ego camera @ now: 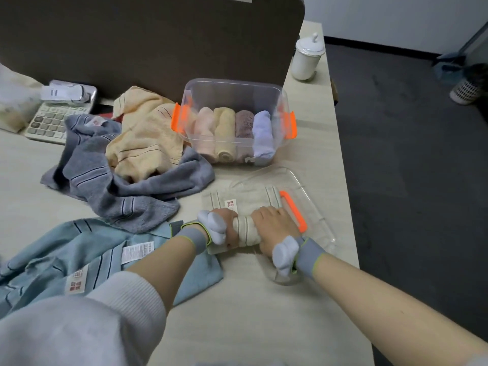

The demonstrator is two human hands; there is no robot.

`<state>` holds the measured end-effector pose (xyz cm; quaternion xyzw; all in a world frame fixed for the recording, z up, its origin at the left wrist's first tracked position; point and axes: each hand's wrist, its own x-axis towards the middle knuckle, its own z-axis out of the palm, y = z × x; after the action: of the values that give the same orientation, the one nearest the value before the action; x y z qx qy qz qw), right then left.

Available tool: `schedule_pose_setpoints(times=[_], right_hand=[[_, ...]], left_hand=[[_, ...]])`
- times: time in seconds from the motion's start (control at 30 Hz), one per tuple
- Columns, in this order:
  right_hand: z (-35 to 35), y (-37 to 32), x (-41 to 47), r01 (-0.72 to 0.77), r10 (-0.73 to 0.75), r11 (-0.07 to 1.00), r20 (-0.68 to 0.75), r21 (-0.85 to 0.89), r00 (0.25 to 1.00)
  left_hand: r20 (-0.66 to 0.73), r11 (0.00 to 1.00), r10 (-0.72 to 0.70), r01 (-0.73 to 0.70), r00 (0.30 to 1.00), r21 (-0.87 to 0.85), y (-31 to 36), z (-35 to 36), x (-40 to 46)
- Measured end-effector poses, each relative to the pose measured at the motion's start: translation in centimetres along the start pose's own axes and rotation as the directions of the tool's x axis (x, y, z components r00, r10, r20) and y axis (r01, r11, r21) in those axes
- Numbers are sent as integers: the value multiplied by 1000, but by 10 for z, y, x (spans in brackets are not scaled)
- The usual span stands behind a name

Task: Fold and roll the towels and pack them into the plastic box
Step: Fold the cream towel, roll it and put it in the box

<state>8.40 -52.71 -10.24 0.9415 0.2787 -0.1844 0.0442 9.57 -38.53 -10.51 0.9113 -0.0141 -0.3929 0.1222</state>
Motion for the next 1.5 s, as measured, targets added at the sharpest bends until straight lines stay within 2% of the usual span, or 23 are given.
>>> schedule_pose_setpoints(times=[0.1,0.2,0.3,0.37,0.4,0.47,0.5,0.53,0.6,0.67,0.7,0.73,0.77,0.83,0.87,0.93,1.03,1.13,1.2,1.3,1.37,1.43,1.5], right_hand=[[-11,6,25,-68,50,993,169,98,984],[-21,12,39,-92,42,985,317,145,948],[-26,12,41,-114,75,986,294,118,953],[-21,8,34,-96,76,987,150,132,986],[-15,6,27,-58,55,993,28,102,998],[-3,1,14,32,-38,999,-192,-35,981],[0,0,10,43,-63,995,-250,-85,966],[1,-2,8,42,-72,991,-250,-124,965],[-5,-2,12,37,-59,991,-174,-127,983],[-16,2,26,28,-29,997,-10,-69,1000],[-20,4,35,17,-15,999,53,-39,998],[-25,7,42,11,-10,1000,90,-9,996],[-30,10,50,13,-15,1000,109,23,994],[-37,17,64,6,-22,997,216,77,976],[-37,18,70,7,-30,996,270,84,962],[-33,19,75,-23,3,997,247,76,969],[-19,17,70,-78,68,992,106,94,992],[-24,18,63,-104,75,987,224,122,972],[-32,20,64,-124,97,989,274,80,957],[-34,18,66,-92,80,995,259,34,963],[-29,15,63,-72,61,996,213,47,975],[-23,12,63,-81,69,994,144,78,987],[-28,9,64,-103,94,987,78,123,992]], left_hand=[[-215,990,33,-3,976,139,-5,4,-5],[-328,940,220,-109,919,324,-19,12,-9],[-379,924,212,-59,901,377,-14,15,-10],[-346,944,170,-52,923,327,-11,7,-6],[-307,964,131,-50,943,260,-12,2,-3],[-166,985,28,1,986,170,-12,-8,5],[-89,982,-30,46,996,181,-7,-11,11],[-21,955,-95,97,995,281,-1,-14,13],[38,938,-258,241,965,248,7,-20,4],[-38,987,-135,138,990,88,0,-27,11],[-18,994,-20,22,1000,112,-7,-30,12],[-85,987,79,-66,993,144,-14,-32,6],[-186,976,130,-92,974,200,-19,-31,3],[-383,946,239,-125,893,300,-25,-20,1],[-428,935,288,-156,857,318,-28,-16,-2],[-439,924,310,-160,843,347,-31,-8,-1],[-410,933,241,-93,880,348,-33,-8,7],[-316,952,188,-94,930,290,-26,-23,18],[-230,976,138,-92,963,197,-21,-41,25],[-83,996,73,-67,994,67,-16,-53,29],[-85,989,85,-74,993,128,-18,-52,30],[-105,950,117,-81,988,301,-21,-52,30],[-162,915,176,-101,971,391,-26,-53,24]])
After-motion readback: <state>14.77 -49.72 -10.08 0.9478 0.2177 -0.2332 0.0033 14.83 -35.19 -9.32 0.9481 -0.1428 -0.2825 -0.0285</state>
